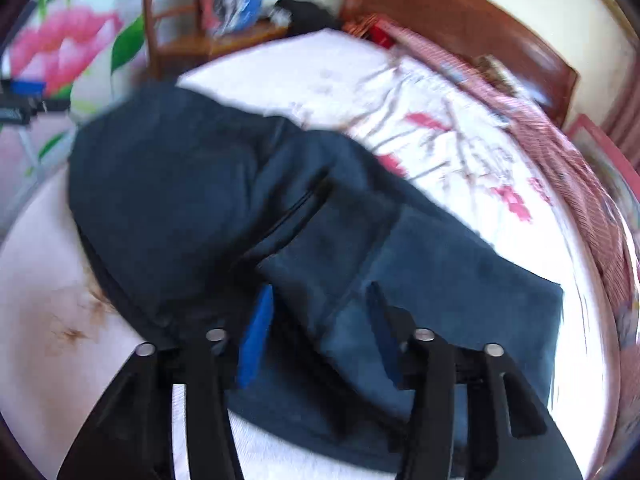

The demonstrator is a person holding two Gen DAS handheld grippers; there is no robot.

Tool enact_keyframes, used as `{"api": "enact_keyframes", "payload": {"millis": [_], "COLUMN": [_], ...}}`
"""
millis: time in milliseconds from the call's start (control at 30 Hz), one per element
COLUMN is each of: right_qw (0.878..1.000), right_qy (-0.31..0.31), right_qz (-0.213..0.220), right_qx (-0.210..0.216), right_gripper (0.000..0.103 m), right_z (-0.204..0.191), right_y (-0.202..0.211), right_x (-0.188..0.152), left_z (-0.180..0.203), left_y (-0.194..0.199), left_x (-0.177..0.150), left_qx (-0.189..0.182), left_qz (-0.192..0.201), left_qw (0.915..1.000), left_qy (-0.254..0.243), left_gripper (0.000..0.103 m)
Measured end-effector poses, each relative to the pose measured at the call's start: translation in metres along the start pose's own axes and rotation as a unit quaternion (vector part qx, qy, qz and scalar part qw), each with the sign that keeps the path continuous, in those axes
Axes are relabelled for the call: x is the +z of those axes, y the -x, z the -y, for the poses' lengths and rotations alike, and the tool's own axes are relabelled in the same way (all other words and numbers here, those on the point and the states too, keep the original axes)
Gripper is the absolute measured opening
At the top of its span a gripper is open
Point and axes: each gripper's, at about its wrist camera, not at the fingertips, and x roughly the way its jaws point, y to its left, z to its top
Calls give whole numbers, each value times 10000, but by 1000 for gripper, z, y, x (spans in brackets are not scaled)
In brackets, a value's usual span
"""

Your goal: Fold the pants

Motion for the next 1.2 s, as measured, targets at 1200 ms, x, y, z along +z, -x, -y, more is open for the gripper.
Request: {"api": "enact_keyframes", "payload": {"millis": [1200], "right_qw": [9970], "right_qy": [-322], "right_qz": [-110], "right_qx": [694], "right_gripper": [49], "right_z": [-25], "right_y": [6], "right_x": [-33], "left_z": [38], "left_y": [-73], "left_x": [-30], "left_qx": [-2609], "left_qz": [-1380], "left_qw": [9433], "left_qy": [1517], "left_gripper": [101]}}
